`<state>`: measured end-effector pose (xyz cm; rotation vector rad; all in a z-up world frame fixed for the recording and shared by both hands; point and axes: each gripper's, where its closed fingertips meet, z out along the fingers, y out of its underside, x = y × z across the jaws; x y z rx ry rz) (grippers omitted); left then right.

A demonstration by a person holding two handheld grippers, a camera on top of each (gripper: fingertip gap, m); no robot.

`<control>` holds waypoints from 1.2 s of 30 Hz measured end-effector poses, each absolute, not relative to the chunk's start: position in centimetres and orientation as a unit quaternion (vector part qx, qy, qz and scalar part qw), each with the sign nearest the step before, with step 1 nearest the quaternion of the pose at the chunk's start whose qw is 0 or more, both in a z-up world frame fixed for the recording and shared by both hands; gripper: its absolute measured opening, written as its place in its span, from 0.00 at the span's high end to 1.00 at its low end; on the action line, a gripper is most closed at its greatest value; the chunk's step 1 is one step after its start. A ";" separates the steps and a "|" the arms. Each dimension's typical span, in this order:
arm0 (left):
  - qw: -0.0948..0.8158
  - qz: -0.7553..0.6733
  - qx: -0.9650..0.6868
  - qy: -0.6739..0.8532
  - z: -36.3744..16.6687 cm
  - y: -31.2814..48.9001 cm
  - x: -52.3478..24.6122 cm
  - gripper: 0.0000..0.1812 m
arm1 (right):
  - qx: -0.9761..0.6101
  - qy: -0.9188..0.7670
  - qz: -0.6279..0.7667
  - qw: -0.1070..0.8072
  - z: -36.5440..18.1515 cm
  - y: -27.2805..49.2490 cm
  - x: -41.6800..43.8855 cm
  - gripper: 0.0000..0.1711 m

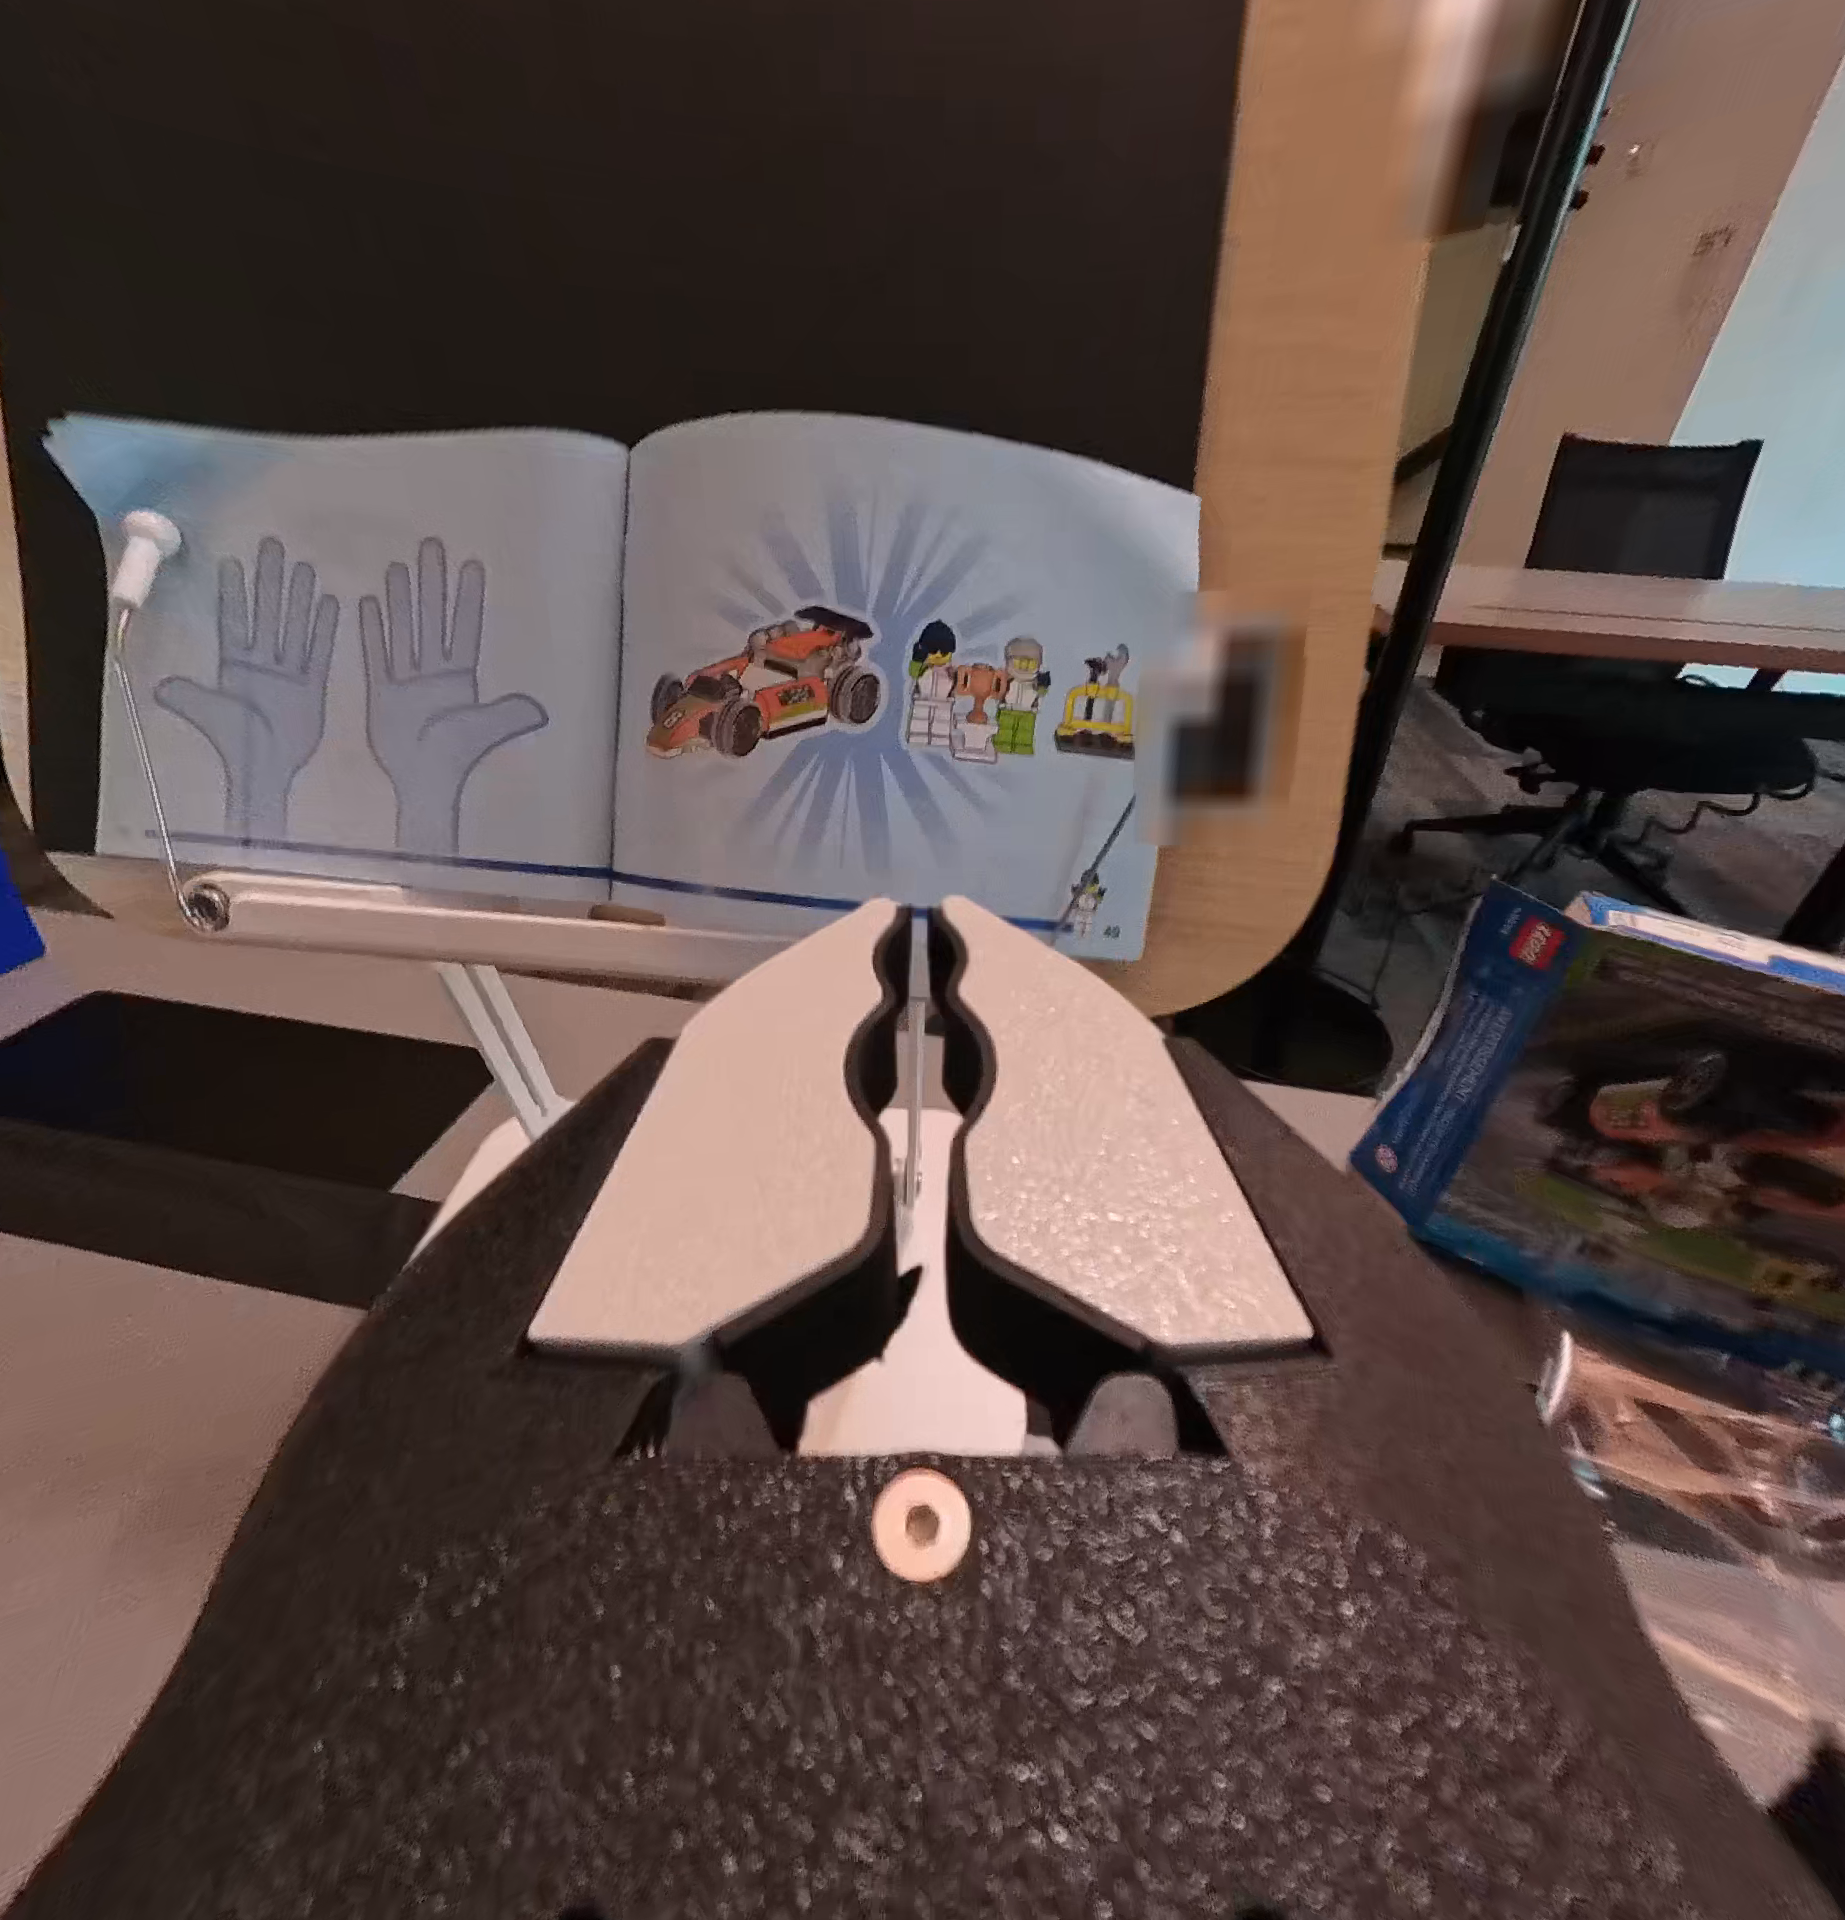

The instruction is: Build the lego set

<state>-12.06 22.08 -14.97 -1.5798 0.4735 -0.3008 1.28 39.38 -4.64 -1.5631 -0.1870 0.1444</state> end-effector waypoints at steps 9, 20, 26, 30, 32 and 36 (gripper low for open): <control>0.664 -0.143 -0.702 0.215 -15.2 22.2 -11.5 1.00 | -0.710 -0.100 0.035 0.696 -4.6 38.8 1.2 1.00; 0.662 -0.141 -0.703 0.218 -15.2 22.2 -11.7 1.00 | -0.713 -0.096 0.033 0.693 -4.7 38.6 1.3 1.00; 0.660 -0.144 -0.704 0.220 -15.2 22.2 -11.6 1.00 | -0.713 -0.095 0.031 0.694 -4.6 38.7 1.4 1.00; 0.658 -0.146 -0.704 0.222 -15.3 22.2 -11.5 1.00 | -0.712 -0.094 0.028 0.695 -4.6 39.1 1.6 1.00; 0.658 -0.146 -0.704 0.223 -15.3 22.1 -11.4 1.00 | -0.711 -0.095 0.025 0.697 -4.5 39.5 1.7 1.00; 0.657 -0.146 -0.705 0.225 -15.4 22.1 -11.3 1.00 | -0.705 -0.098 0.018 0.702 -4.1 40.3 1.7 1.00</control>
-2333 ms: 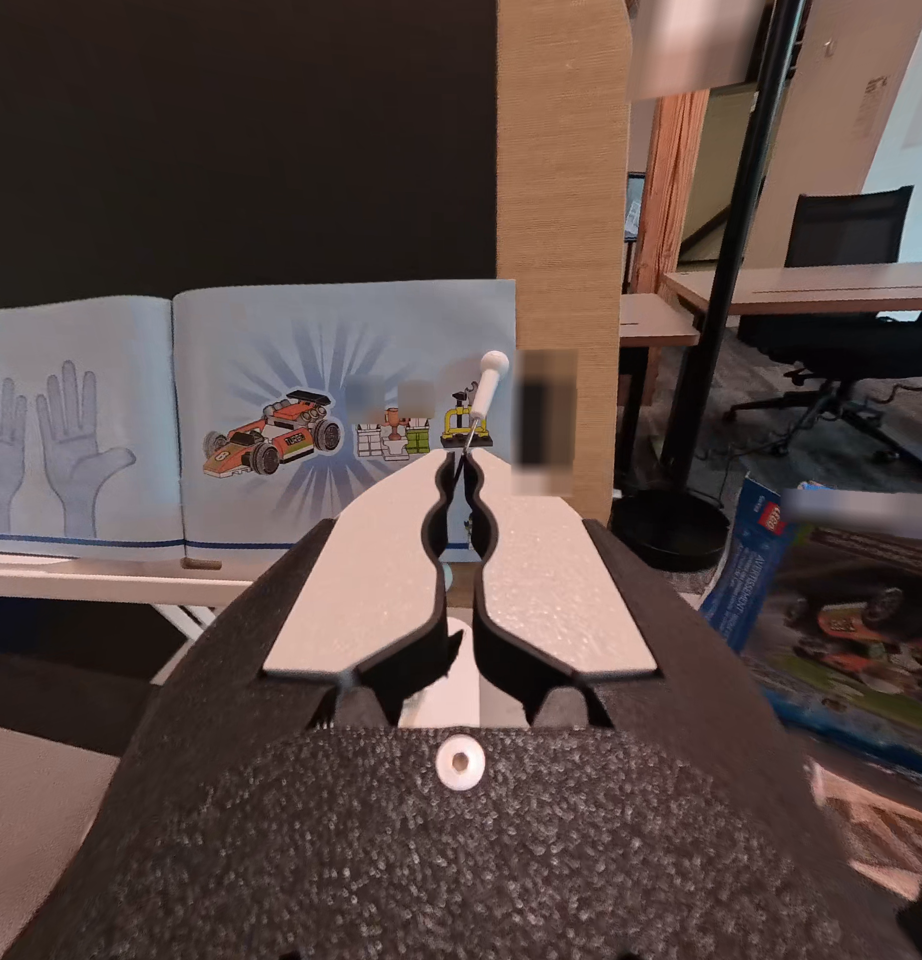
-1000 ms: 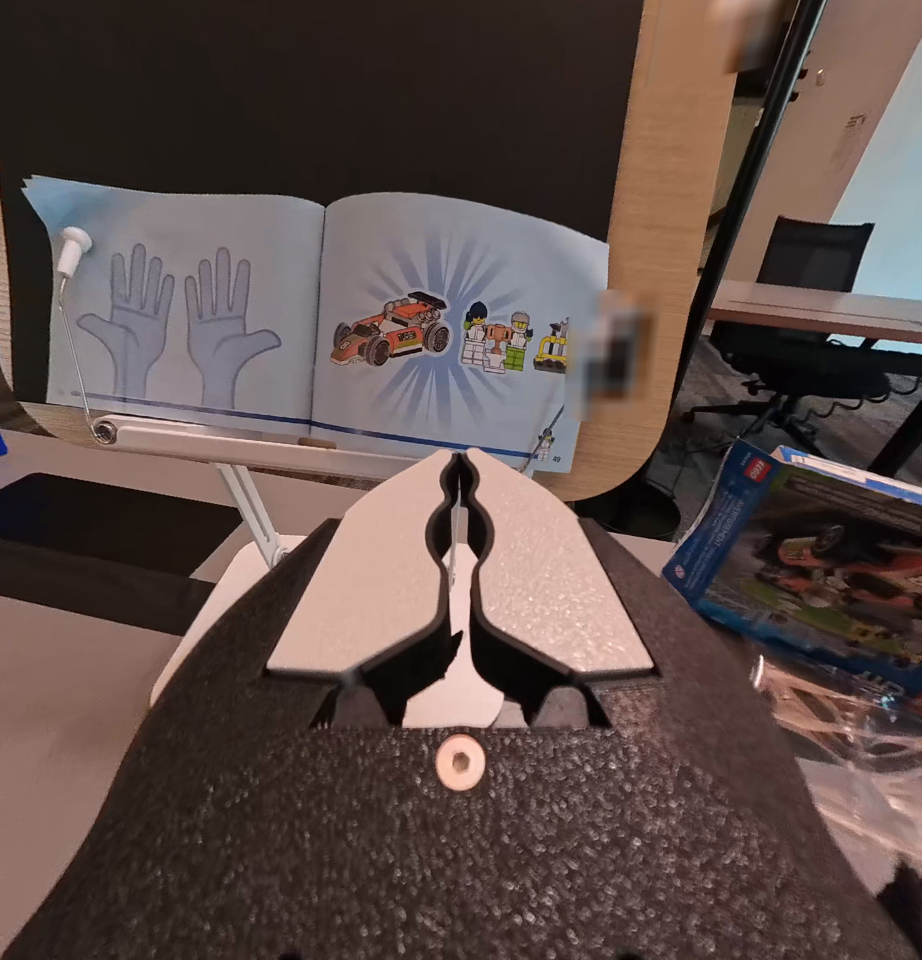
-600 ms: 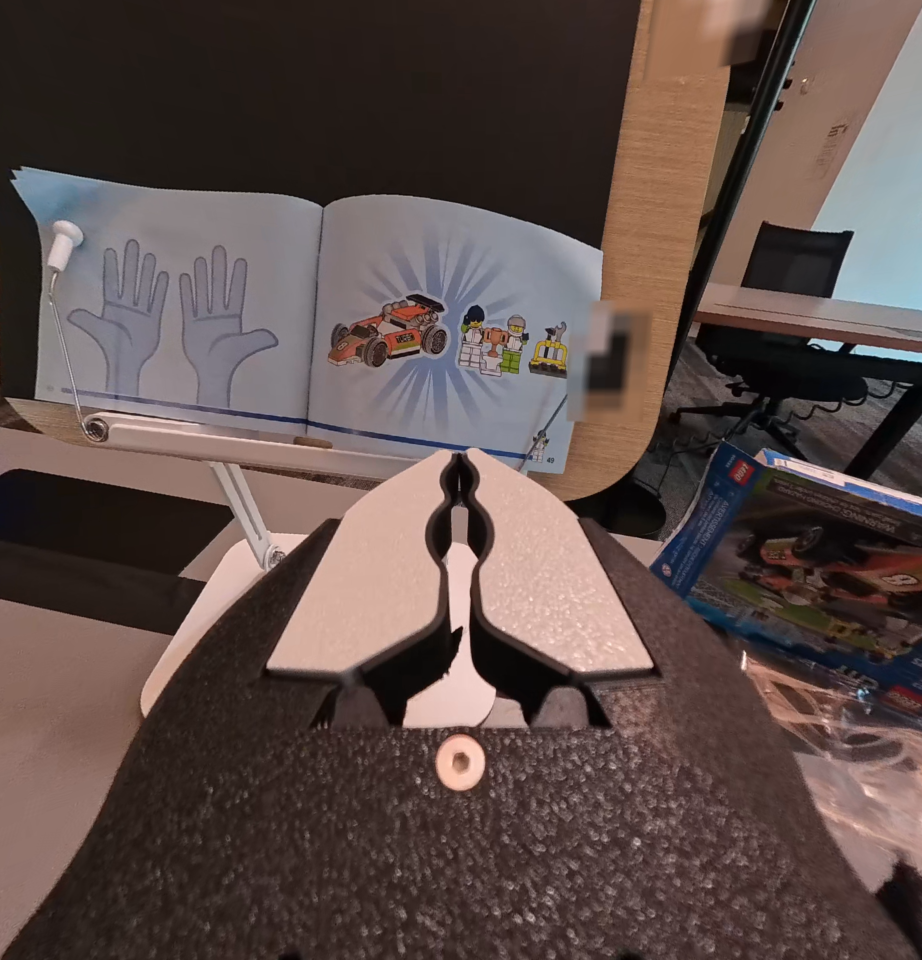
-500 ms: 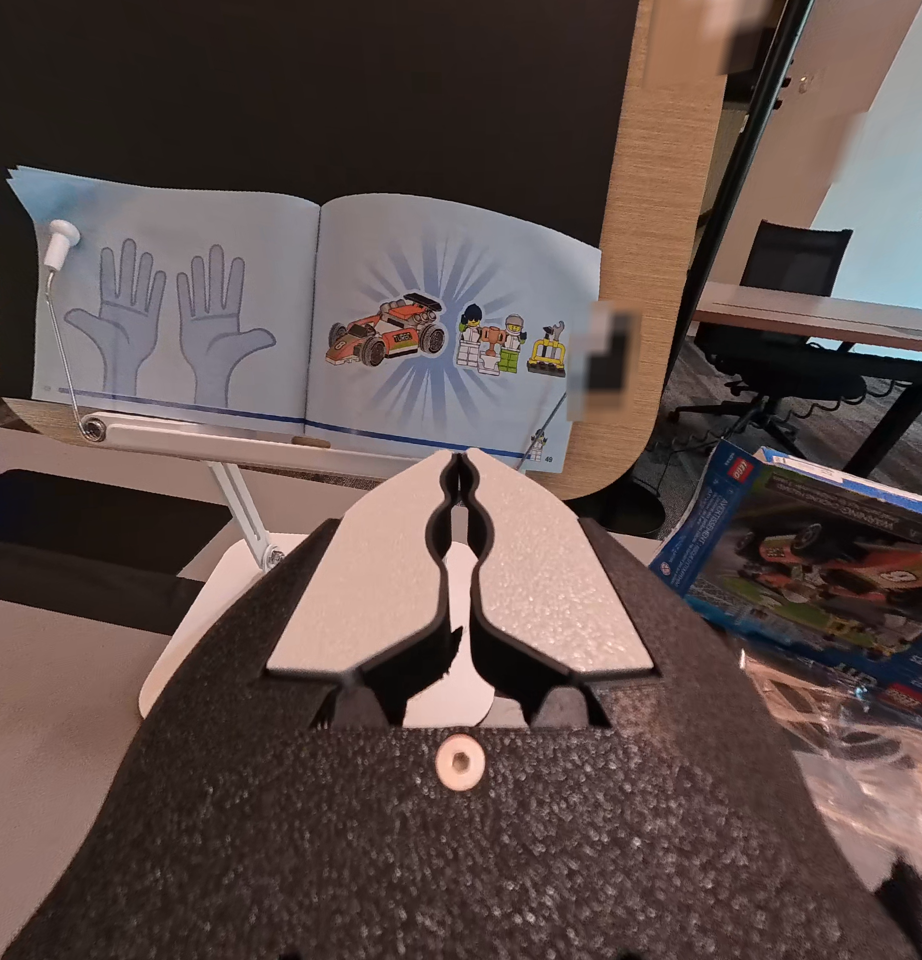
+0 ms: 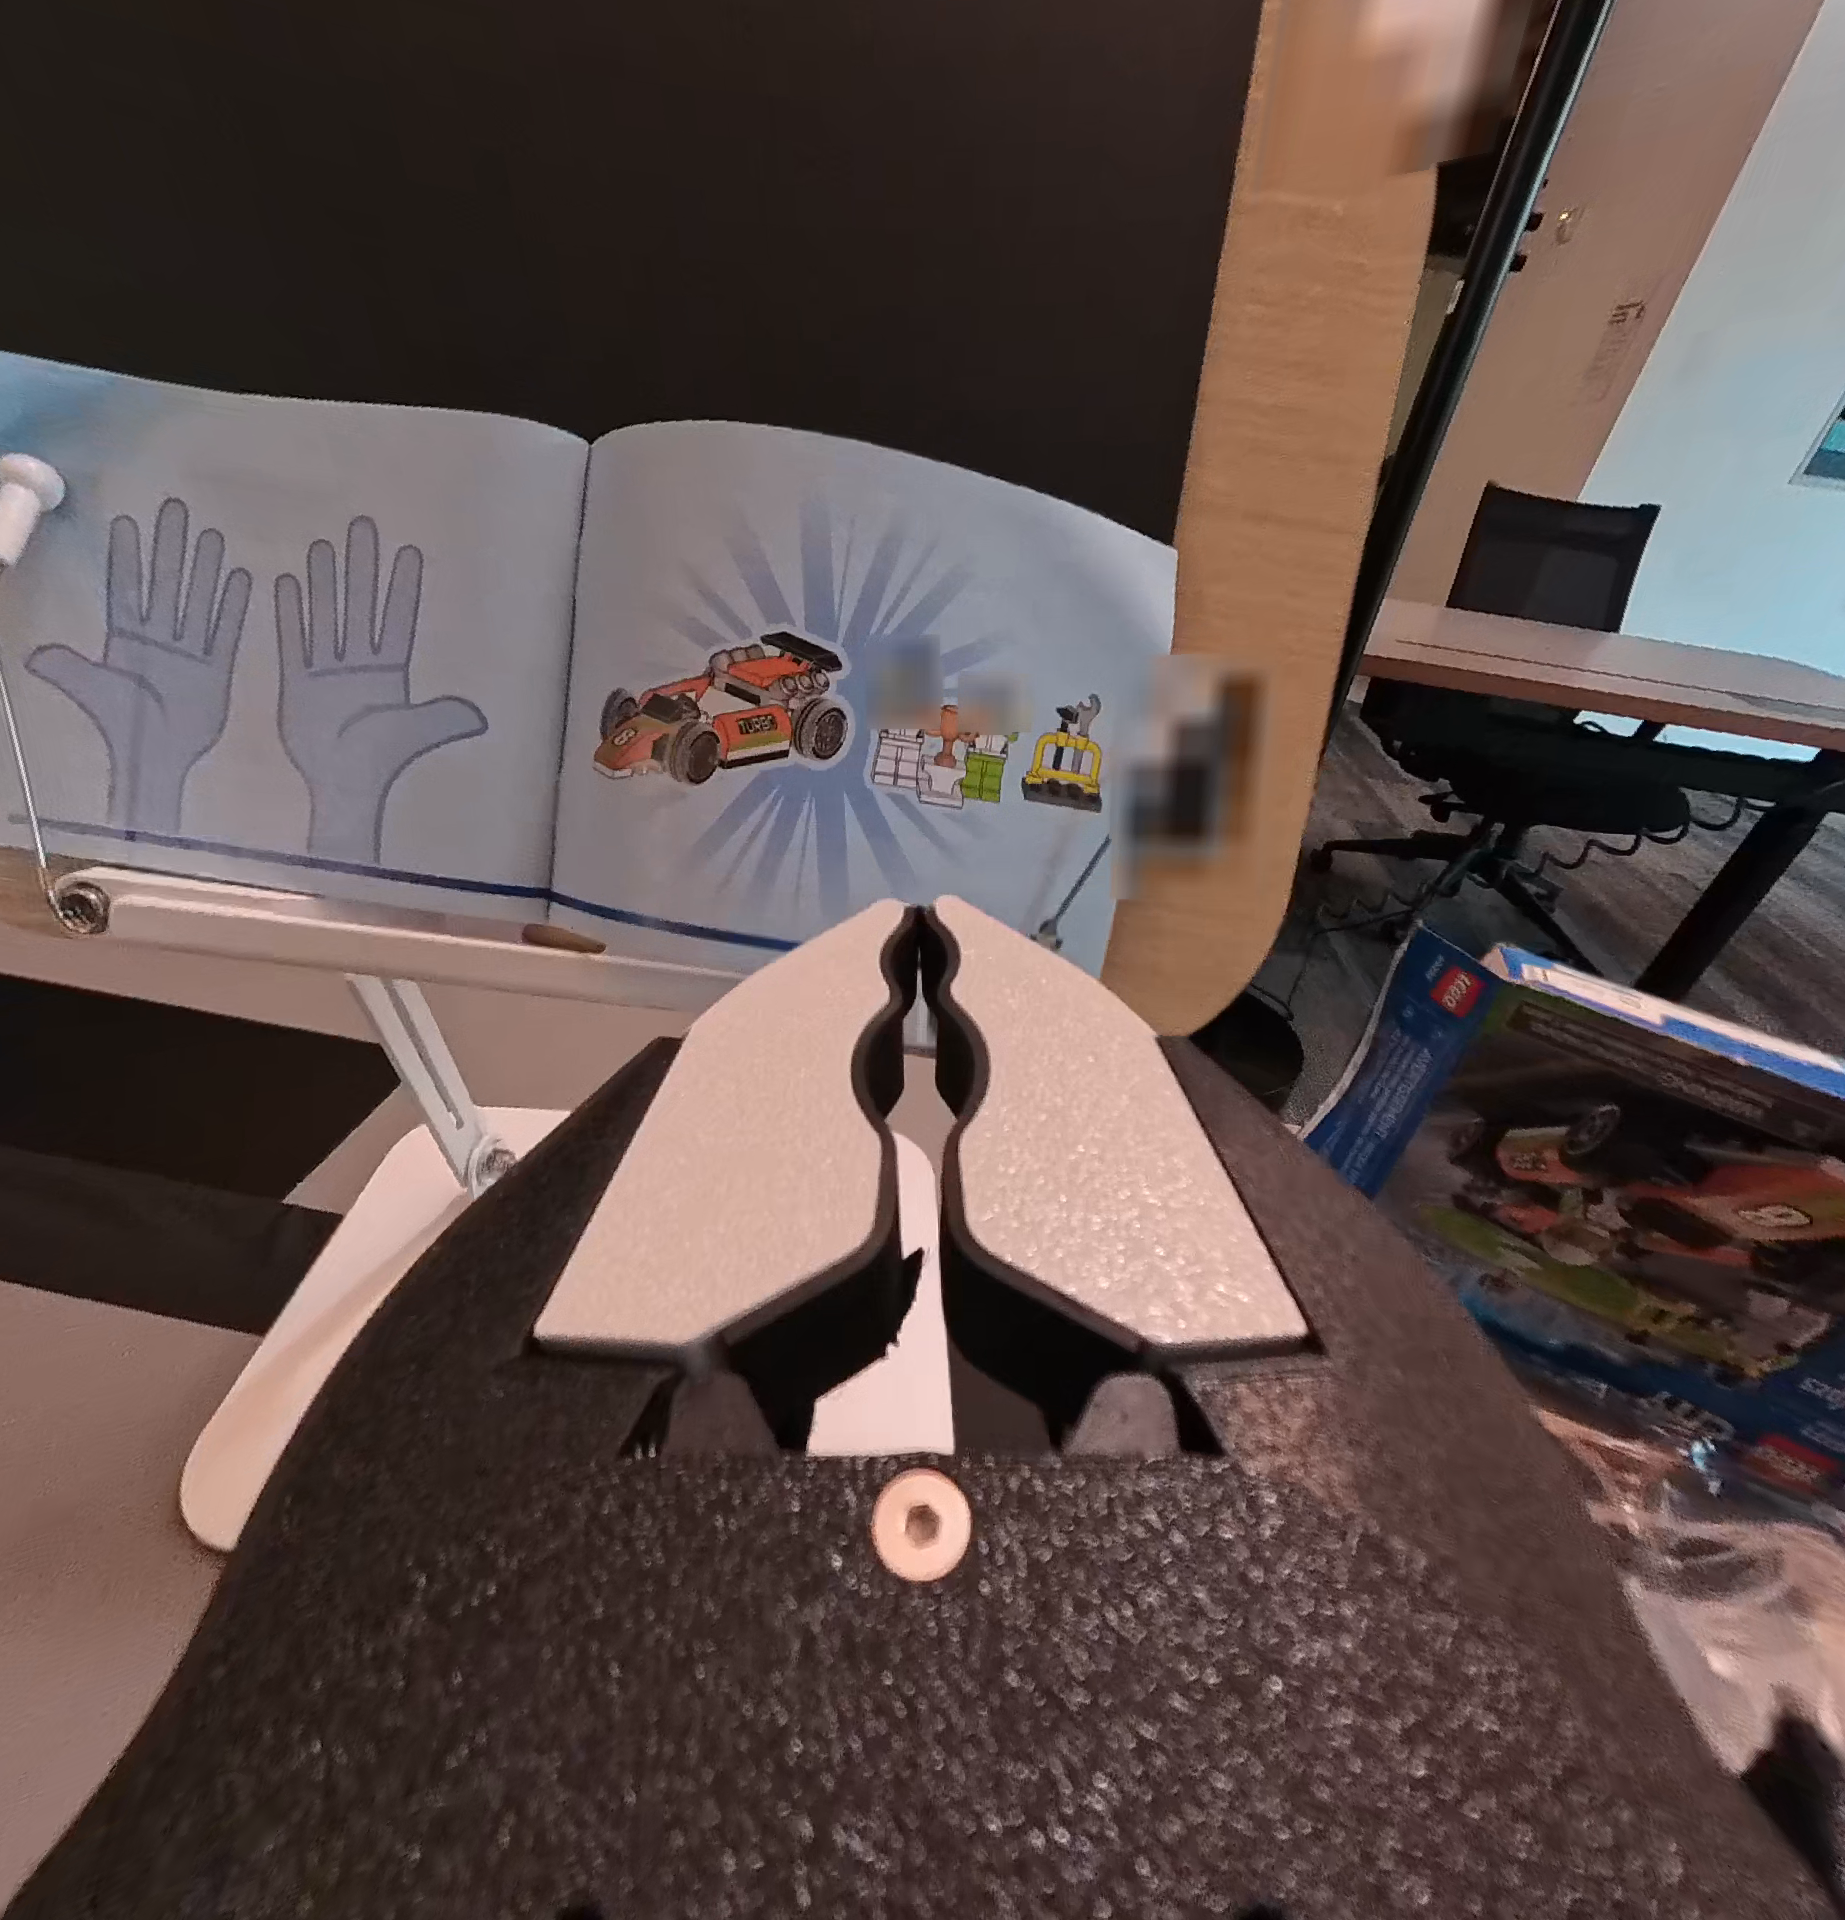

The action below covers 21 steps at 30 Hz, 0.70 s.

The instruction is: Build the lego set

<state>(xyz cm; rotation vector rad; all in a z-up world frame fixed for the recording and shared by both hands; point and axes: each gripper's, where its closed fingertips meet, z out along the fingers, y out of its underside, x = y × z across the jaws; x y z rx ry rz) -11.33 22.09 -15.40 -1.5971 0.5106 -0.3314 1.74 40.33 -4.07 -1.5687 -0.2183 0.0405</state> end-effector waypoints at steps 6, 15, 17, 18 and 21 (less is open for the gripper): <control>0.653 -0.148 -0.708 0.224 -15.5 22.0 -11.4 1.00 | -0.693 -0.099 0.031 0.714 -3.2 42.0 1.5 1.00; 0.649 -0.154 -0.712 0.218 -15.7 22.1 -11.5 1.00 | -0.685 -0.115 0.029 0.719 -3.9 43.3 0.8 1.00; 0.649 -0.155 -0.712 0.218 -15.6 22.0 -11.5 1.00 | -0.684 -0.115 0.033 0.720 -3.7 43.4 0.8 1.00; 0.649 -0.156 -0.712 0.218 -15.6 22.0 -11.4 1.00 | -0.683 -0.115 0.035 0.720 -3.6 43.5 0.8 1.00; 0.649 -0.158 -0.712 0.217 -15.6 21.9 -11.4 1.00 | -0.680 -0.114 0.042 0.723 -3.5 43.4 0.9 1.00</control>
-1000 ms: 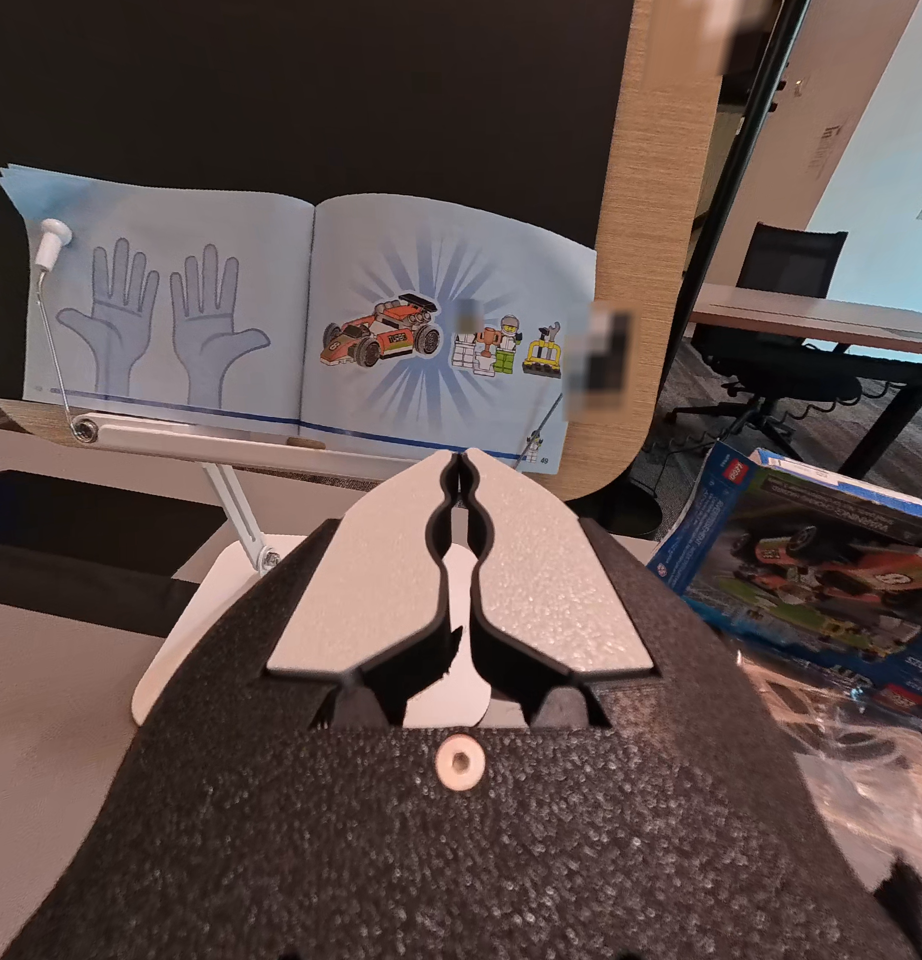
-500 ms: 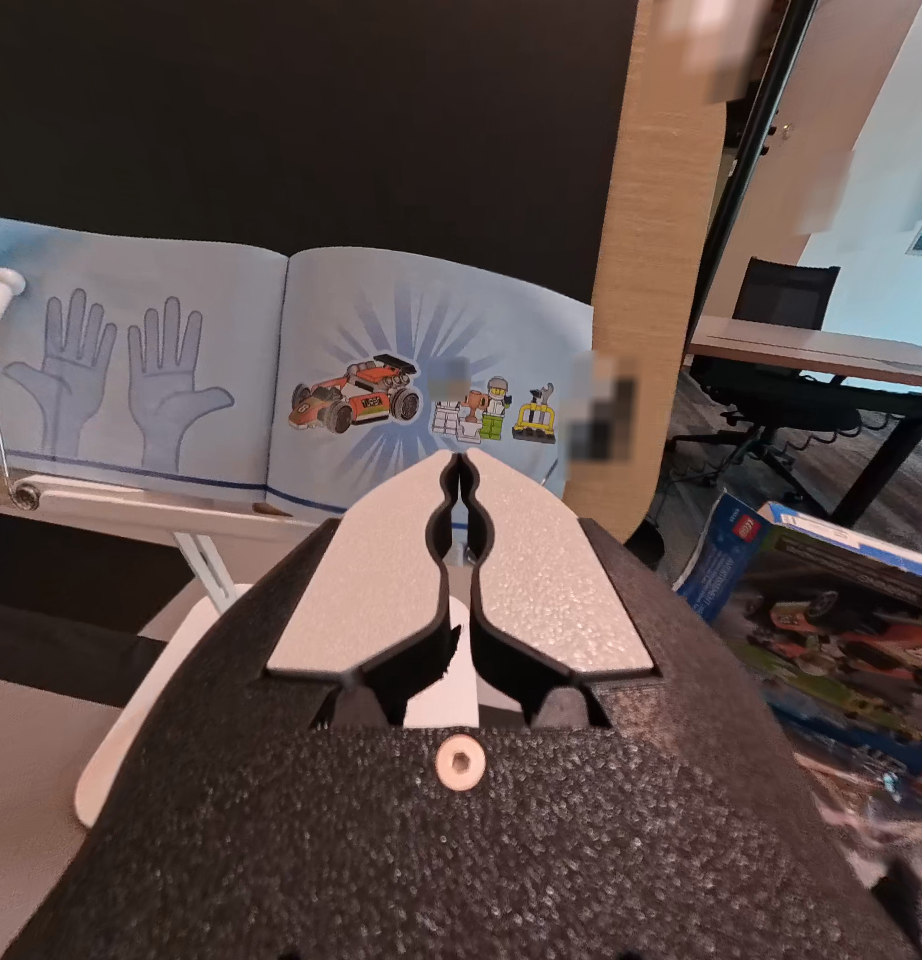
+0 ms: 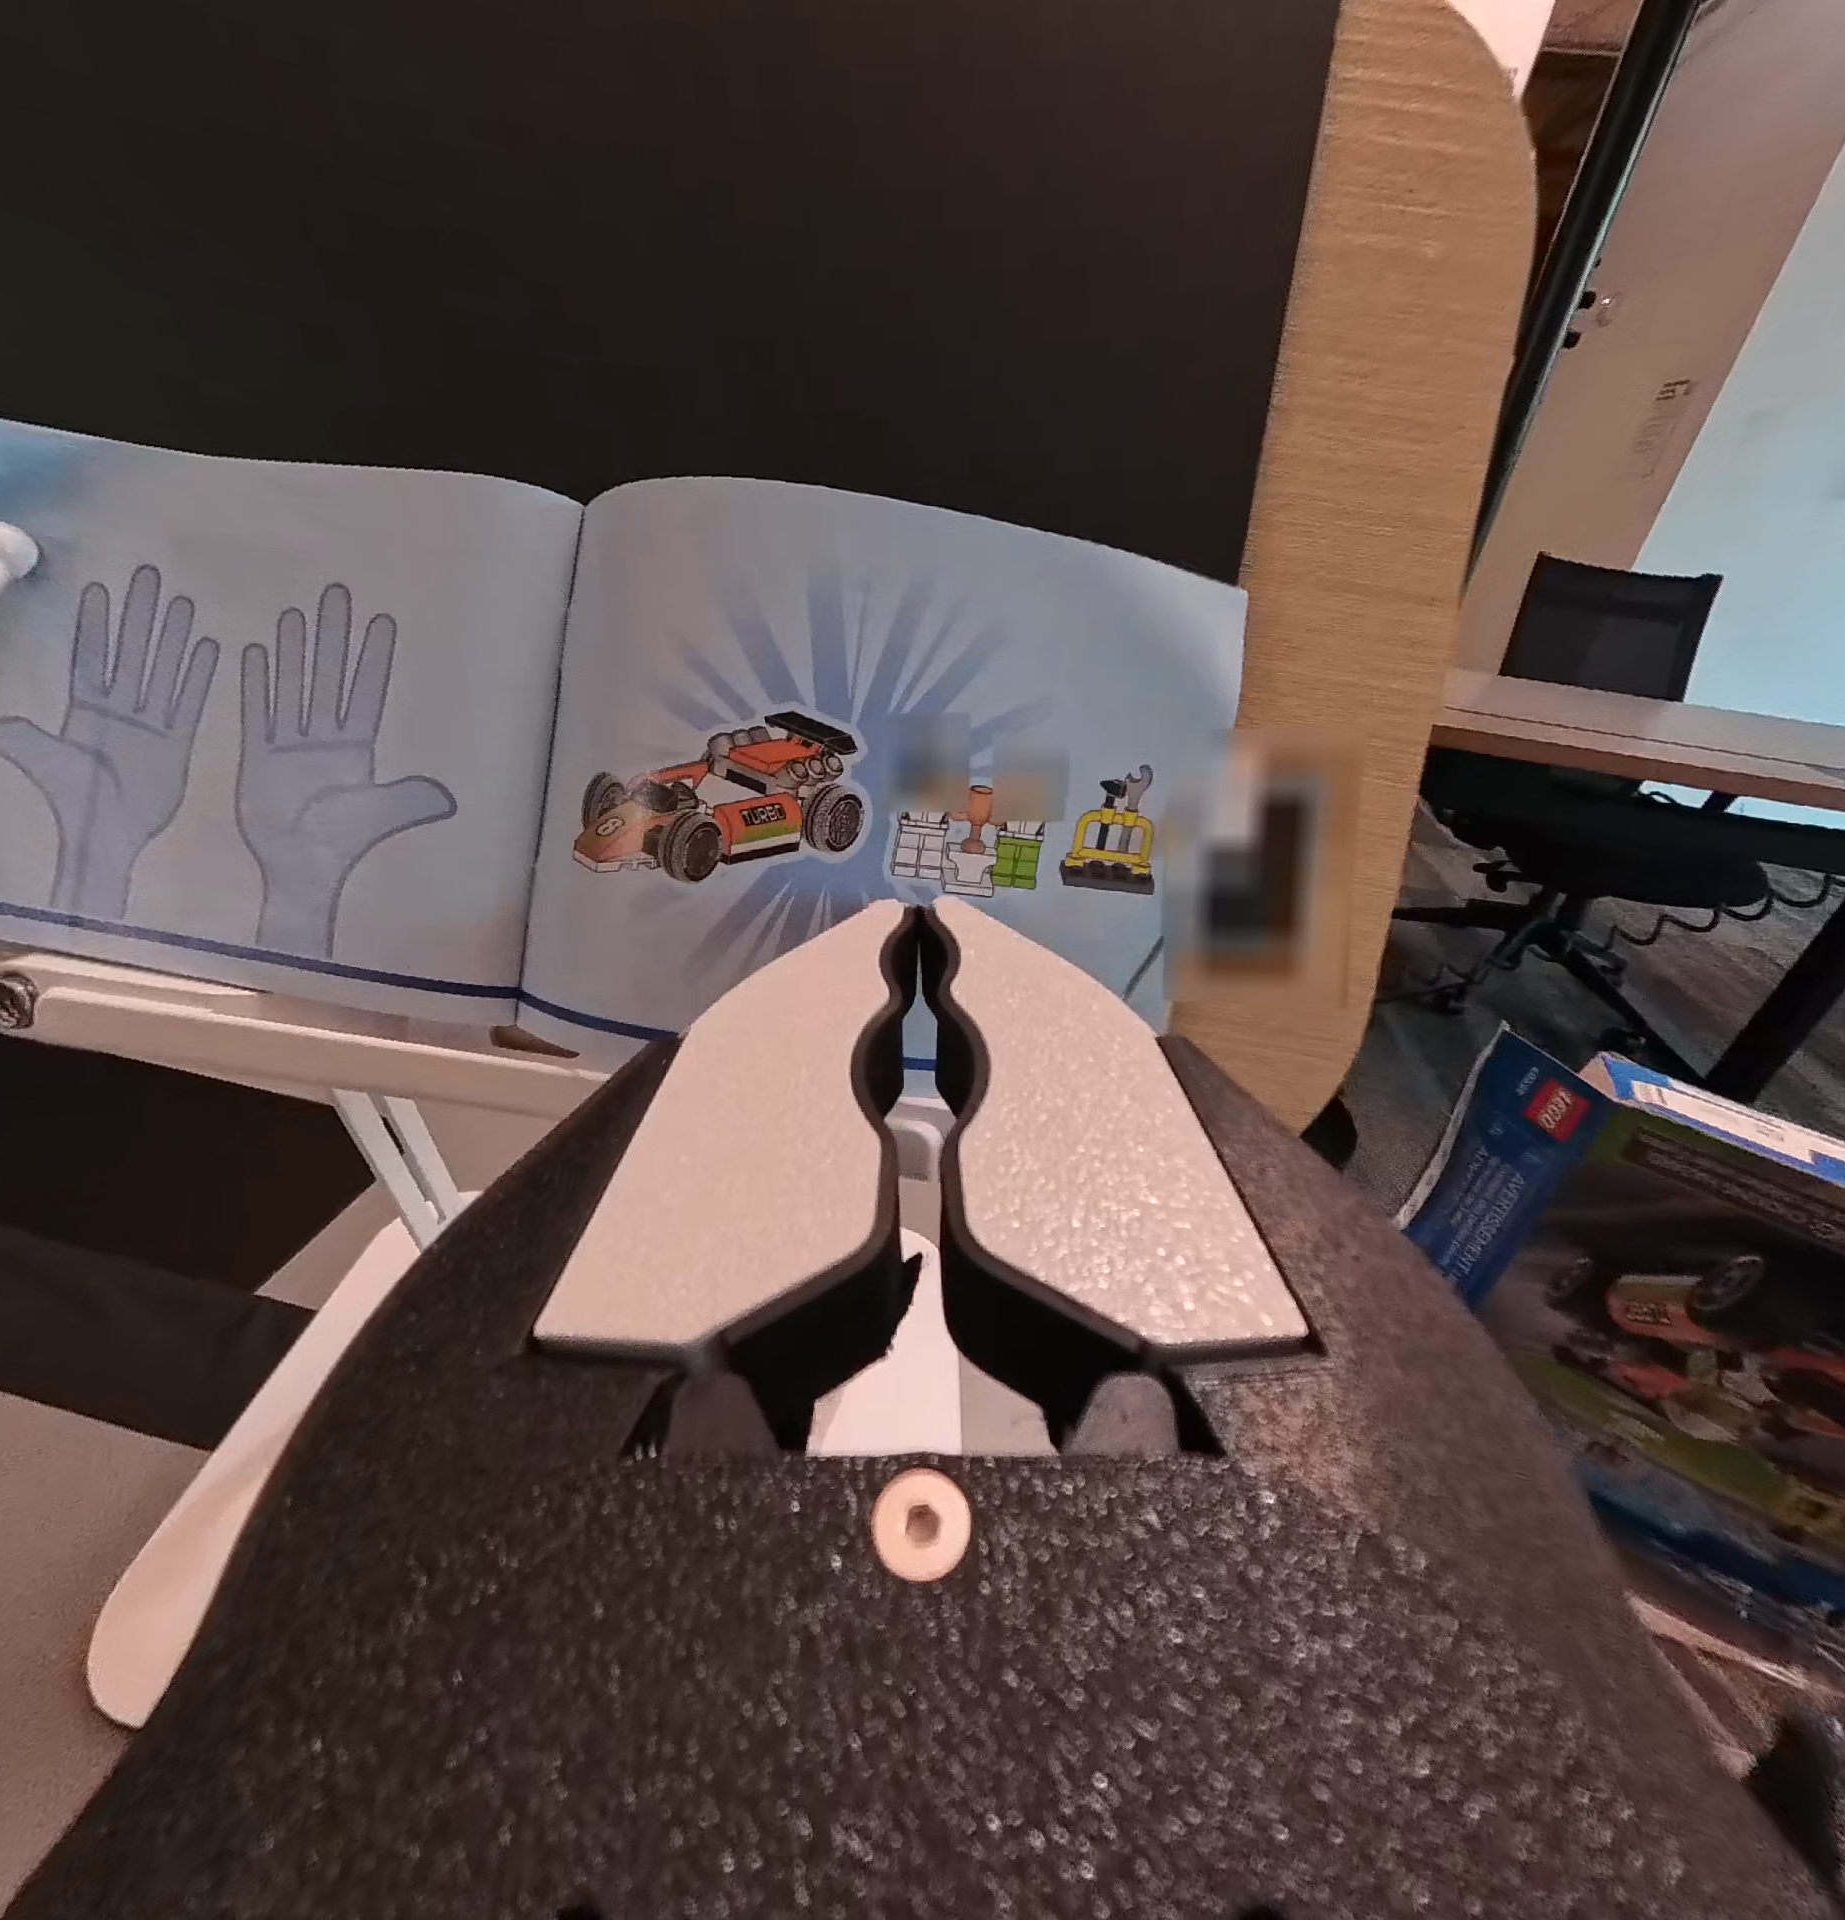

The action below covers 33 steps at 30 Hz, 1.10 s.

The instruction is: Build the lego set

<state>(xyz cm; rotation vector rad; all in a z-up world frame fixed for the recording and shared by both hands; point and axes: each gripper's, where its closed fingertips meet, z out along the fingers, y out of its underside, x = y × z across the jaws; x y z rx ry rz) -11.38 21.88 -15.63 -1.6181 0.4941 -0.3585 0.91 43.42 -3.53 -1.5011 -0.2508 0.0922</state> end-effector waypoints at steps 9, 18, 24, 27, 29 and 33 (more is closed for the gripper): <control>0.645 -0.166 -0.714 0.216 -15.6 21.6 -11.1 1.00 | -0.660 -0.118 0.082 0.737 -2.7 42.7 0.6 0.99; 0.643 -0.170 -0.715 0.215 -15.7 21.5 -10.9 1.00 | -0.659 -0.121 0.087 0.737 -2.9 42.7 0.4 1.00; 0.642 -0.171 -0.715 0.216 -15.7 21.4 -10.8 1.00 | -0.660 -0.121 0.094 0.736 -3.0 42.7 0.3 0.99; 0.642 -0.171 -0.716 0.215 -15.7 21.4 -10.8 1.00 | -0.661 -0.122 0.095 0.735 -3.1 42.7 0.2 0.99; 0.642 -0.170 -0.716 0.215 -15.7 21.4 -10.8 1.00 | -0.660 -0.121 0.095 0.735 -3.0 42.6 0.3 0.99; 0.644 -0.169 -0.715 0.213 -15.7 21.4 -10.8 1.00 | -0.657 -0.118 0.102 0.738 -2.5 42.1 0.4 0.99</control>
